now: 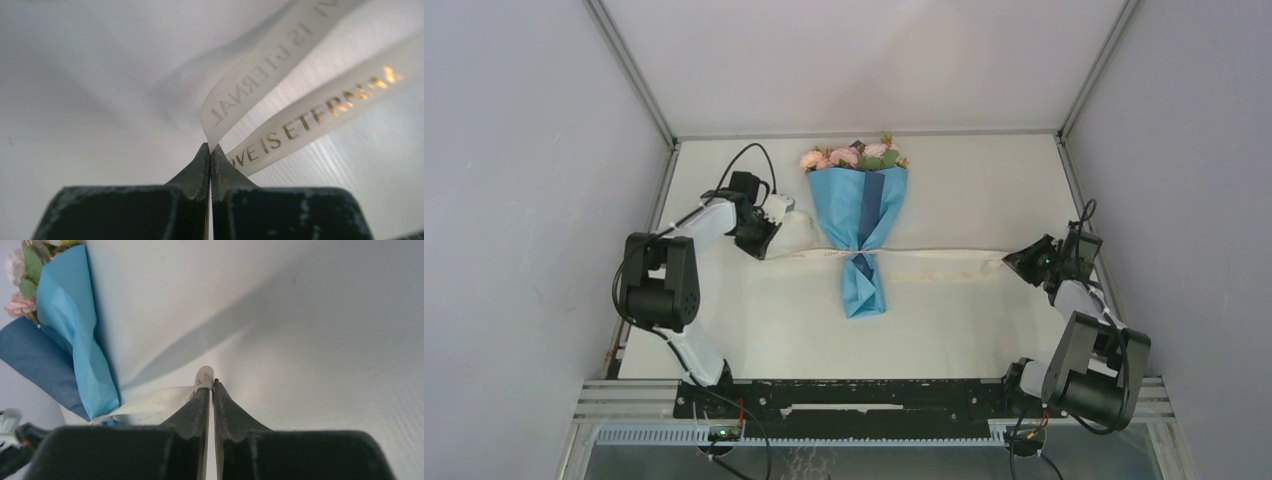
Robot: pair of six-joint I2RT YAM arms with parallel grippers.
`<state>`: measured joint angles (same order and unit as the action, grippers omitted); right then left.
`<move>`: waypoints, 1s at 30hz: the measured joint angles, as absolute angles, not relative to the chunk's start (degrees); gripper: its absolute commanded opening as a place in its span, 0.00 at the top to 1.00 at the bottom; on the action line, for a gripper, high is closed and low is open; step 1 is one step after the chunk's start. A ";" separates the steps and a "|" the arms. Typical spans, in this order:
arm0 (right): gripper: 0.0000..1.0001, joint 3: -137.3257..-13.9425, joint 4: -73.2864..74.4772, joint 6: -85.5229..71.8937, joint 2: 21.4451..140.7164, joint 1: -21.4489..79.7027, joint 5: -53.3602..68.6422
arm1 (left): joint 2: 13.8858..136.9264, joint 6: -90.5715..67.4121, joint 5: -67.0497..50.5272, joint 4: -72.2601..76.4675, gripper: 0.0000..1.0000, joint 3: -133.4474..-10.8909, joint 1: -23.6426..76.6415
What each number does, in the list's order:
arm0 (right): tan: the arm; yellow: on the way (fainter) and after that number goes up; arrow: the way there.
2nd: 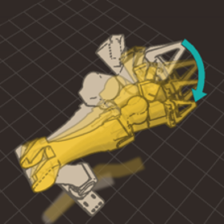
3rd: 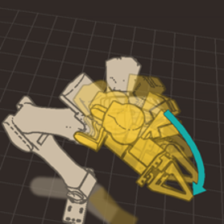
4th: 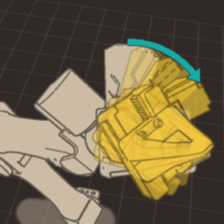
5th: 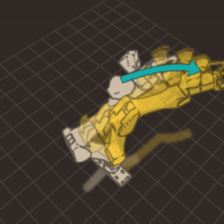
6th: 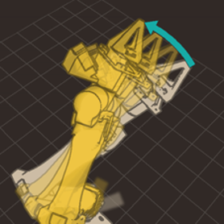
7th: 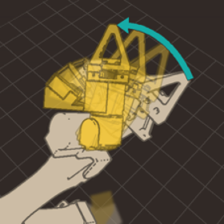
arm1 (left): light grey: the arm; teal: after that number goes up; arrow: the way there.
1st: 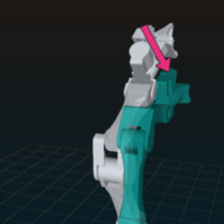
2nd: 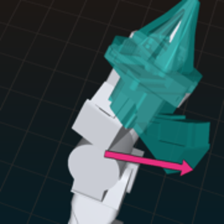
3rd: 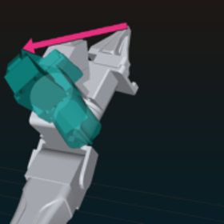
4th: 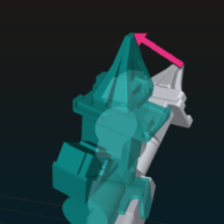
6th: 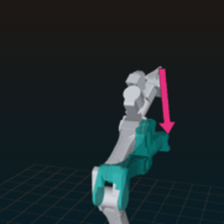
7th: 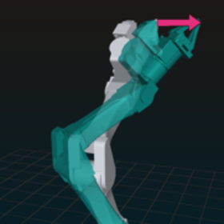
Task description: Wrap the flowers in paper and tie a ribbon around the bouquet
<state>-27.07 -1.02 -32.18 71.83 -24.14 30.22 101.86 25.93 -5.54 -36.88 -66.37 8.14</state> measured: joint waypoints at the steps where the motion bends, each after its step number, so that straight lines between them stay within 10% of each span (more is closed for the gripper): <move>1: 0.52 -28.03 1.08 -31.55 71.50 -22.65 27.70 | 101.01 25.93 -7.81 -39.77 1.00 -67.18 8.21; 11: 0.37 -31.11 11.20 -28.77 51.90 -12.69 12.64 | 87.24 25.80 -34.63 -58.06 1.00 -79.20 12.58; 16: 0.36 -31.59 0.93 -16.29 46.57 12.12 17.69 | 83.96 24.36 -42.46 -61.47 1.00 -80.44 15.18; 22: 0.36 -35.77 -15.92 3.25 63.05 38.61 25.32 | 84.03 20.69 -45.76 -61.45 1.00 -82.26 15.25; 30: 0.42 -47.57 -27.27 10.61 89.23 43.18 31.00 | 84.05 17.41 -45.89 -60.36 1.00 -82.26 15.25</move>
